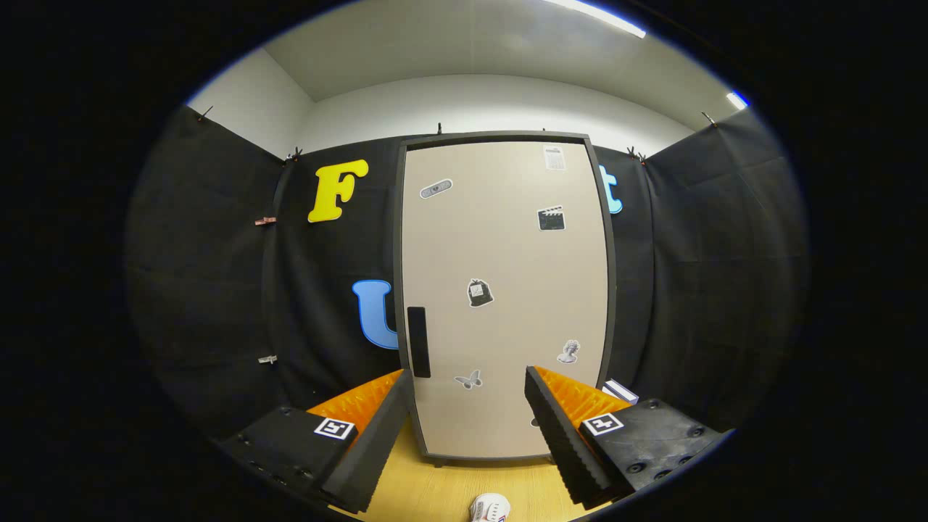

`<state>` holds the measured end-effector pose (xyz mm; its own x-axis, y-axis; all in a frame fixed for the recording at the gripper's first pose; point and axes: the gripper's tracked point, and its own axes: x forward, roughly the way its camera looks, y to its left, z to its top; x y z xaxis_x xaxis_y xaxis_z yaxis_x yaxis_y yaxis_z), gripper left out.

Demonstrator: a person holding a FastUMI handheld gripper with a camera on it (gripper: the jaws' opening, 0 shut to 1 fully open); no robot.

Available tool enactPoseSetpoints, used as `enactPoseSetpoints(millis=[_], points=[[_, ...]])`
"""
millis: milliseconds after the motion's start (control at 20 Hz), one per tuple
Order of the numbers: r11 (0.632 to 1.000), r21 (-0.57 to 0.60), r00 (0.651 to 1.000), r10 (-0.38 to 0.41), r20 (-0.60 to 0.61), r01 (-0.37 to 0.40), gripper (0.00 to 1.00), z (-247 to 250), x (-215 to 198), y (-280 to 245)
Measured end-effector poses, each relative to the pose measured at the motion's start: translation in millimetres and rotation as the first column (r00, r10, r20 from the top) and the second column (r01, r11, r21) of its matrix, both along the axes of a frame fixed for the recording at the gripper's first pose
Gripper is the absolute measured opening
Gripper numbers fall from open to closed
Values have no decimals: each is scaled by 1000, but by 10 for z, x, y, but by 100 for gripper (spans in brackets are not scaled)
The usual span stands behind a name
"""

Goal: Open the shoe cabinet door, grab the shoes and put them into the shoe cabinet, then close the shoe cabinet door.

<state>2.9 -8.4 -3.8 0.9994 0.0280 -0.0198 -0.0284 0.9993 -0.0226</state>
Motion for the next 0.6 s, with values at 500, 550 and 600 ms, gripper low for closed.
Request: enactPoseSetpoints(millis=[500, 550, 600], points=[[999, -3, 999, 36, -2, -36, 98, -29, 154, -5], [999, 3, 999, 41, -4, -41, 98, -40, 181, 12], [999, 5, 999, 46, -7, -46, 98, -57, 215, 35]])
